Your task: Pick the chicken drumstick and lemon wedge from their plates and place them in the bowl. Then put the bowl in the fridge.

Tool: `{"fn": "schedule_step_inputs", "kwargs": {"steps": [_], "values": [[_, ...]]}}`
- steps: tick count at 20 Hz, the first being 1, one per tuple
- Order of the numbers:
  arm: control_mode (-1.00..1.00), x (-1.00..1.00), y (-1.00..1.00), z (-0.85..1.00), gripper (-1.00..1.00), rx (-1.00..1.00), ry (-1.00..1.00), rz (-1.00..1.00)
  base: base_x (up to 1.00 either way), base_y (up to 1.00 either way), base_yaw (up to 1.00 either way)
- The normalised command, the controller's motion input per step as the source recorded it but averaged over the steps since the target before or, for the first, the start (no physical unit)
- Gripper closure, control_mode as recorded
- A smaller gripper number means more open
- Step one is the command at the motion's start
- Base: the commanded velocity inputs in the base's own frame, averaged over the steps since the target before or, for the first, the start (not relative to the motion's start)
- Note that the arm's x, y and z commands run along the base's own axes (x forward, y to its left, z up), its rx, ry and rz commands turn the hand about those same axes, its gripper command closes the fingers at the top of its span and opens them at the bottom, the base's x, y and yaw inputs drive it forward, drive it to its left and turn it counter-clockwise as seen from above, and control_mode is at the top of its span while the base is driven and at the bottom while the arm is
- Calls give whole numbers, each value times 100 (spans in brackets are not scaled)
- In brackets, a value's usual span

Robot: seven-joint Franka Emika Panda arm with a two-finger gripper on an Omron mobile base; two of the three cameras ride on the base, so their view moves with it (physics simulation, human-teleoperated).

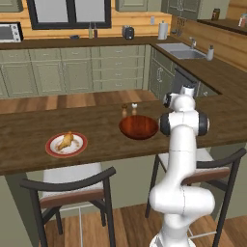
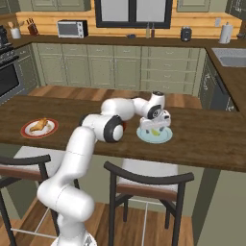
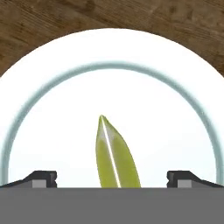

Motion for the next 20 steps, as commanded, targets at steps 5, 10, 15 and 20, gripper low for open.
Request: {"fn": "schedule_step_inputs", "kwargs": {"steps": [5,10,15,20], "values": [[-100,27,-6,-25,-100,-4,0,12,0,0,0],[-100,3,-5,-18,100,0,6,3,0,0,0],[-100,-4,11,-17,100,0,1,0,0,0,0],[-100,-24,60,-1,100,0,-8,0,0,0,0]]}}
